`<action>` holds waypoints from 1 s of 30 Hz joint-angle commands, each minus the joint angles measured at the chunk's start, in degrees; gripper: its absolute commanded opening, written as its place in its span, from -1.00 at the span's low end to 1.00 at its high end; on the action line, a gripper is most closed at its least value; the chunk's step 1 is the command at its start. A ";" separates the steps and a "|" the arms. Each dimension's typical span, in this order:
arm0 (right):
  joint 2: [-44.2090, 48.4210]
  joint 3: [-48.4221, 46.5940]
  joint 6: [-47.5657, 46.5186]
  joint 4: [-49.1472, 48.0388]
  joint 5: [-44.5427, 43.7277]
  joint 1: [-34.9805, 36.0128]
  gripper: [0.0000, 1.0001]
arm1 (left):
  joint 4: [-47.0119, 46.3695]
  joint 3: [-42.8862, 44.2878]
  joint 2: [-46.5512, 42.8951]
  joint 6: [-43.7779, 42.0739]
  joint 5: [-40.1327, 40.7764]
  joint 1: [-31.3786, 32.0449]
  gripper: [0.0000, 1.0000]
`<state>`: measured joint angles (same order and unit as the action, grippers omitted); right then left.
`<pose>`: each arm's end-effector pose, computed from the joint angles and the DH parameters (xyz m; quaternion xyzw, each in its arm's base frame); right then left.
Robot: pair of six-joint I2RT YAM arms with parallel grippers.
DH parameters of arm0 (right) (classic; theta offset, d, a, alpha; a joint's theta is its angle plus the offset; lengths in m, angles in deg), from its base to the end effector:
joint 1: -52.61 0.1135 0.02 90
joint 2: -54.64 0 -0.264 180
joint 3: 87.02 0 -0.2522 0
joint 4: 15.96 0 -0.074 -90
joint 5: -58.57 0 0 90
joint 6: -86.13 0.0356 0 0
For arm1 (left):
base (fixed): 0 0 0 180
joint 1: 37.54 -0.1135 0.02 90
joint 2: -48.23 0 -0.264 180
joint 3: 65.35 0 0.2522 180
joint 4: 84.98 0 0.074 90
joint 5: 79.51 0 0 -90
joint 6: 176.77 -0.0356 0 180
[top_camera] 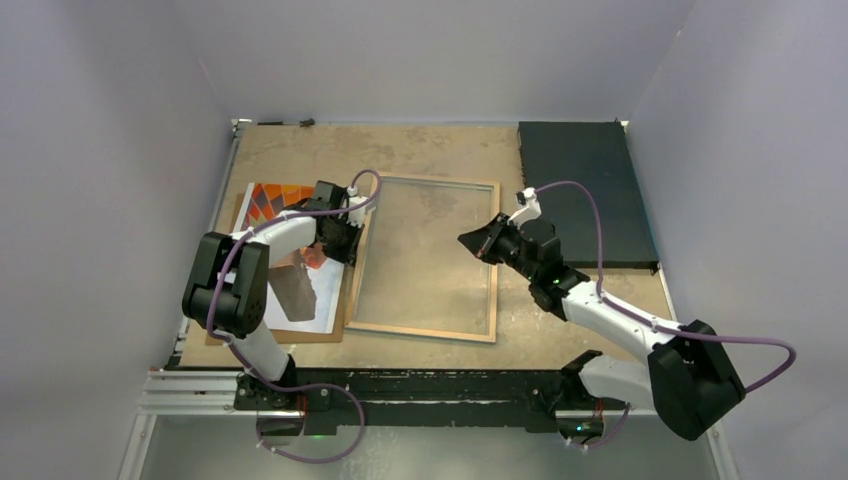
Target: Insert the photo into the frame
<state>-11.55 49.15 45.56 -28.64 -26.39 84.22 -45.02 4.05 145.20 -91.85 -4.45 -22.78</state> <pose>0.2152 0.1361 0.2407 0.0902 0.7587 0.4442 0.4680 0.3042 -0.0896 0.1587 0.1925 0.9536 -0.1434 0.1817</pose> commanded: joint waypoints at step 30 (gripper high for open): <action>-3.09 -1.13 -0.77 -2.92 -3.02 1.19 -1.00 | 1.14 1.59 -0.74 0.63 -2.29 0.71 -1.00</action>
<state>-14.61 49.15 45.30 -28.77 -29.45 84.46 -44.41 4.22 145.20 -91.87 -4.25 -22.78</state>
